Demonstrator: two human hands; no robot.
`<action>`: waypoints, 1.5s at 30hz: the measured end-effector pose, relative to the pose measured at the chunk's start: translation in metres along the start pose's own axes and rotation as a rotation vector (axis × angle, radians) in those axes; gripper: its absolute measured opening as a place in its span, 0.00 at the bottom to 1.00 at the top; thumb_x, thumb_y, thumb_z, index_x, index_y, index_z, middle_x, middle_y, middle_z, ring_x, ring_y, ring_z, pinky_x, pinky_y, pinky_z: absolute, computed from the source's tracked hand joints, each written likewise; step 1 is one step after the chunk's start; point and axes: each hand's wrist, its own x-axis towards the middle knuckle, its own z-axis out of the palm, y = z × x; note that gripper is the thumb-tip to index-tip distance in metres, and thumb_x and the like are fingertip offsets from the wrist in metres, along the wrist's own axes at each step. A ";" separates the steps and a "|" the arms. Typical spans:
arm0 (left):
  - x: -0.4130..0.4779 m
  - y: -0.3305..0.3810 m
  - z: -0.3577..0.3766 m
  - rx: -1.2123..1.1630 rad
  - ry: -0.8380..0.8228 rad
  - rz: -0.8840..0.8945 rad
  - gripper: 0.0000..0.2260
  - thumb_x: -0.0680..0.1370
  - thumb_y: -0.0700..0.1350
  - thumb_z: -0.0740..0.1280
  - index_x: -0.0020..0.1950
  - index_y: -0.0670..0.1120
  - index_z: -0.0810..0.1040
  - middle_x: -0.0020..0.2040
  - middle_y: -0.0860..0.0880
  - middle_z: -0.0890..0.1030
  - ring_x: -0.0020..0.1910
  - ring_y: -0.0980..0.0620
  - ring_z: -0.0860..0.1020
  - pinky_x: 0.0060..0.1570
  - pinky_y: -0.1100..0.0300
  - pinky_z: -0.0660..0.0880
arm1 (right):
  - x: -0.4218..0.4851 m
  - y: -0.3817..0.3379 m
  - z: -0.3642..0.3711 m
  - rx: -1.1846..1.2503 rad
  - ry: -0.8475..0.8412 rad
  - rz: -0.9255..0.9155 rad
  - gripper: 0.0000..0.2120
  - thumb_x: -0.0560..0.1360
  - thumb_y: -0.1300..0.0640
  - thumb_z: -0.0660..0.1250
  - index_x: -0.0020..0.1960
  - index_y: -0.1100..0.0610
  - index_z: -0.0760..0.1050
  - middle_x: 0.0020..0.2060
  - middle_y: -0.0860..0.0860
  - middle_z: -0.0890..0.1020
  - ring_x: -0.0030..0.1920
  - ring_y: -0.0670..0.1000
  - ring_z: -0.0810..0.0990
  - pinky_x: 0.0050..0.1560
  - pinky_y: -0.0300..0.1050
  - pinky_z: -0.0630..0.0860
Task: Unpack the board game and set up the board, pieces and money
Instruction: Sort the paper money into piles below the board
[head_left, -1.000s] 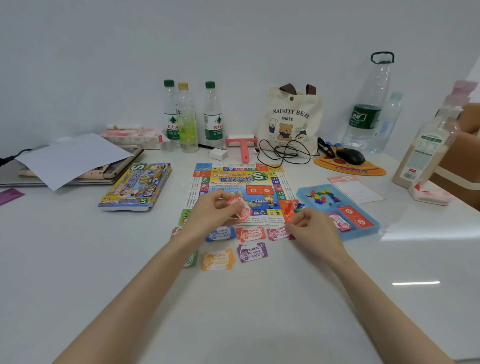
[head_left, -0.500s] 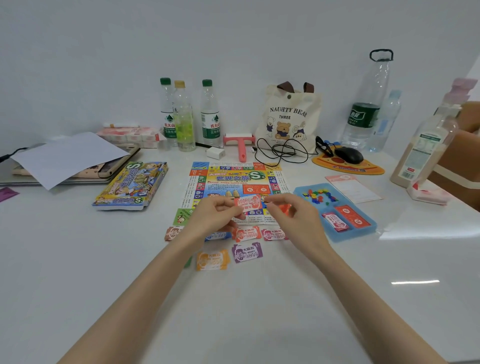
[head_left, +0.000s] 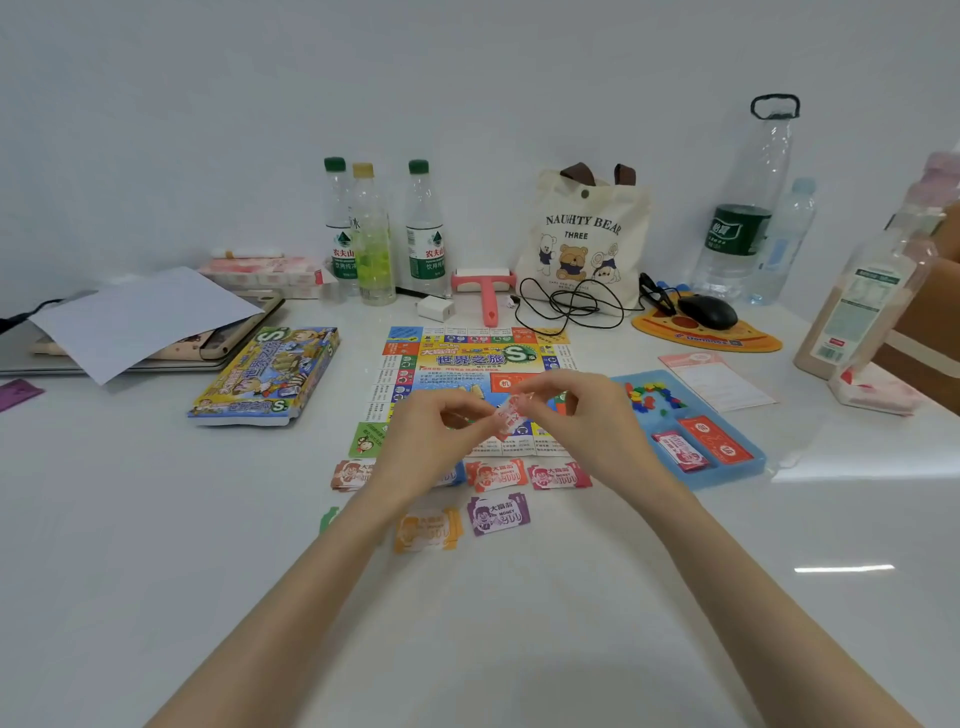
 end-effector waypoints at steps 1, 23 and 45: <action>0.000 0.000 0.000 -0.009 -0.009 -0.016 0.05 0.71 0.50 0.75 0.44 0.50 0.86 0.38 0.55 0.85 0.38 0.58 0.83 0.42 0.64 0.79 | 0.001 0.000 0.000 0.030 0.021 0.010 0.04 0.74 0.55 0.71 0.47 0.47 0.82 0.36 0.38 0.80 0.36 0.31 0.75 0.36 0.26 0.68; -0.005 -0.016 -0.025 0.294 0.072 0.015 0.11 0.71 0.44 0.75 0.52 0.54 0.82 0.53 0.58 0.81 0.53 0.59 0.77 0.53 0.64 0.74 | 0.014 0.012 0.006 -0.127 -0.304 0.126 0.05 0.74 0.52 0.71 0.47 0.51 0.85 0.40 0.41 0.83 0.39 0.35 0.77 0.41 0.33 0.72; -0.005 -0.028 -0.038 0.854 -0.284 0.069 0.20 0.73 0.61 0.68 0.62 0.56 0.74 0.60 0.55 0.72 0.60 0.53 0.65 0.52 0.61 0.64 | 0.019 0.012 0.011 -0.474 -0.536 -0.055 0.13 0.70 0.43 0.73 0.54 0.42 0.81 0.48 0.42 0.79 0.51 0.44 0.70 0.54 0.44 0.66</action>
